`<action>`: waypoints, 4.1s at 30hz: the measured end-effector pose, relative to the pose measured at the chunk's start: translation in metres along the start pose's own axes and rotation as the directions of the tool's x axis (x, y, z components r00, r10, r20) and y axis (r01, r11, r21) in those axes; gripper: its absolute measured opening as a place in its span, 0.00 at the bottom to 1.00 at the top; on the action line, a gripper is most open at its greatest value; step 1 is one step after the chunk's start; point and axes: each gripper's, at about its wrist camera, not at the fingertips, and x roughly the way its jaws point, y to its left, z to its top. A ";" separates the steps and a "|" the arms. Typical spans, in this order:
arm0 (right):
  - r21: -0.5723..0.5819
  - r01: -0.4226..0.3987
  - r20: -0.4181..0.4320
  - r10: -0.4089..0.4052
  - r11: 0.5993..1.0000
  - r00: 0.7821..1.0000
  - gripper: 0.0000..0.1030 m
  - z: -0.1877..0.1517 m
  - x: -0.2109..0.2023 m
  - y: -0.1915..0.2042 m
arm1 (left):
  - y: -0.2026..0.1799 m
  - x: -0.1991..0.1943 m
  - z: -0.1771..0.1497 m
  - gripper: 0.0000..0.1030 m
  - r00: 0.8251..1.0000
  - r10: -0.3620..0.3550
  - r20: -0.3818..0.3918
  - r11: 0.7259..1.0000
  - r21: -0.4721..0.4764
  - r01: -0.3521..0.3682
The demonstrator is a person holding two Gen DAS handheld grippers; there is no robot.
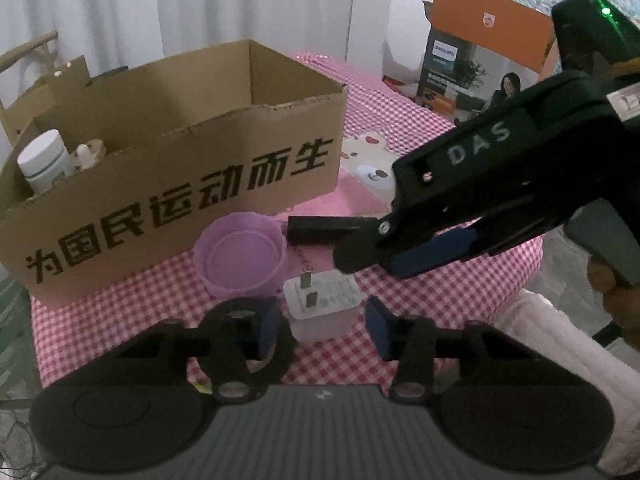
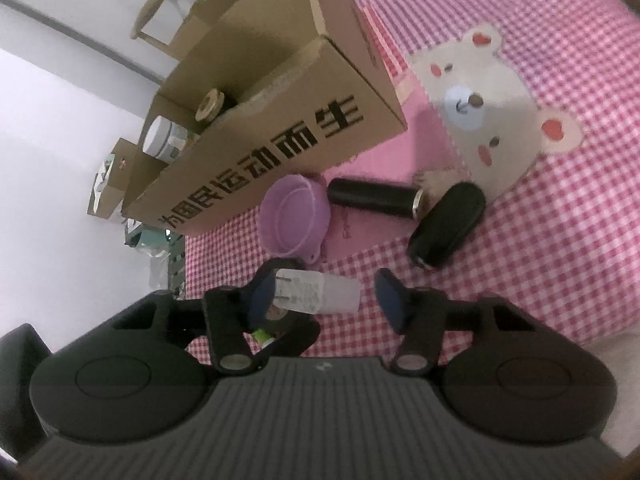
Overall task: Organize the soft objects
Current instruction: 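Close the right gripper on the white plug adapter and lift it, then carry the plug adapter with the right gripper into the box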
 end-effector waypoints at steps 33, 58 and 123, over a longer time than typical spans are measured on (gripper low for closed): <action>0.069 -0.030 -0.039 0.033 0.997 0.999 0.22 0.014 0.023 -0.013 | -0.001 0.032 0.008 0.40 0.999 -0.039 0.001 0.997 0.067 0.039; 0.134 -0.043 -0.040 0.049 0.990 0.998 0.25 0.017 0.024 -0.020 | -0.013 0.040 0.009 0.29 1.000 -0.007 0.007 0.993 0.119 0.007; -0.127 -0.119 -0.181 0.095 0.985 0.979 0.24 0.262 0.174 0.131 | 0.184 0.104 0.188 0.27 0.959 0.228 -0.169 0.961 -0.118 -0.250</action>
